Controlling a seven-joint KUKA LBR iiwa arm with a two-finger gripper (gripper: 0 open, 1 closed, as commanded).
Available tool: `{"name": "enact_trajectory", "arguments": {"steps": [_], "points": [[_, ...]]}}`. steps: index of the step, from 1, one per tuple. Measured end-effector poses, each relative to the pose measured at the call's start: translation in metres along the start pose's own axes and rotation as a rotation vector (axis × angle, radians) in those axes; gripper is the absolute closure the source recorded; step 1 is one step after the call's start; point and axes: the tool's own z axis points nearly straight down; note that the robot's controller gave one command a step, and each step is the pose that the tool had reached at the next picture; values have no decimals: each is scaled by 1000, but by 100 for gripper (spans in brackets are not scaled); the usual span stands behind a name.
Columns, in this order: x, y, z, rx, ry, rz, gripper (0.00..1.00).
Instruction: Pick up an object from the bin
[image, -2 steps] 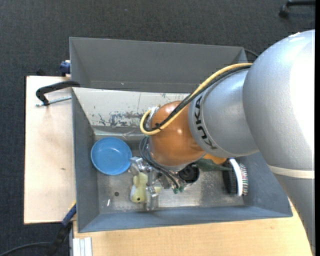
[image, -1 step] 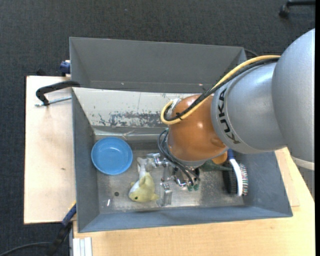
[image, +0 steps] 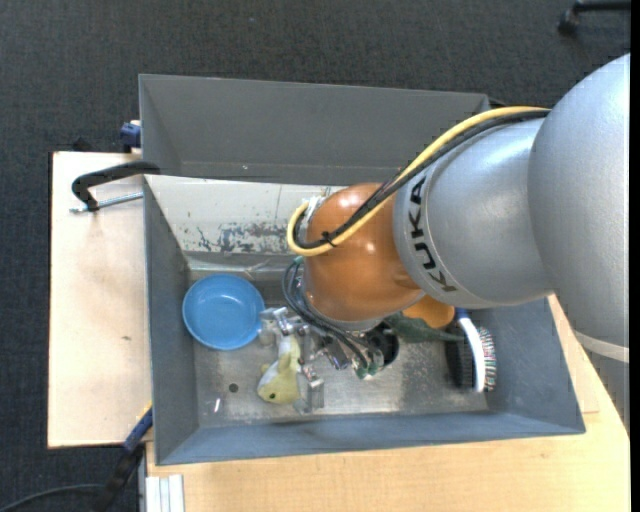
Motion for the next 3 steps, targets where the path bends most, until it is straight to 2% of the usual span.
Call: {"name": "enact_trajectory", "arguments": {"steps": [1, 2, 3], "points": [[3, -8, 46, 0, 7, -213, 0], [2, -7, 45, 0, 5, -211, 0], [2, -7, 44, 0, 3, -211, 100]]}}
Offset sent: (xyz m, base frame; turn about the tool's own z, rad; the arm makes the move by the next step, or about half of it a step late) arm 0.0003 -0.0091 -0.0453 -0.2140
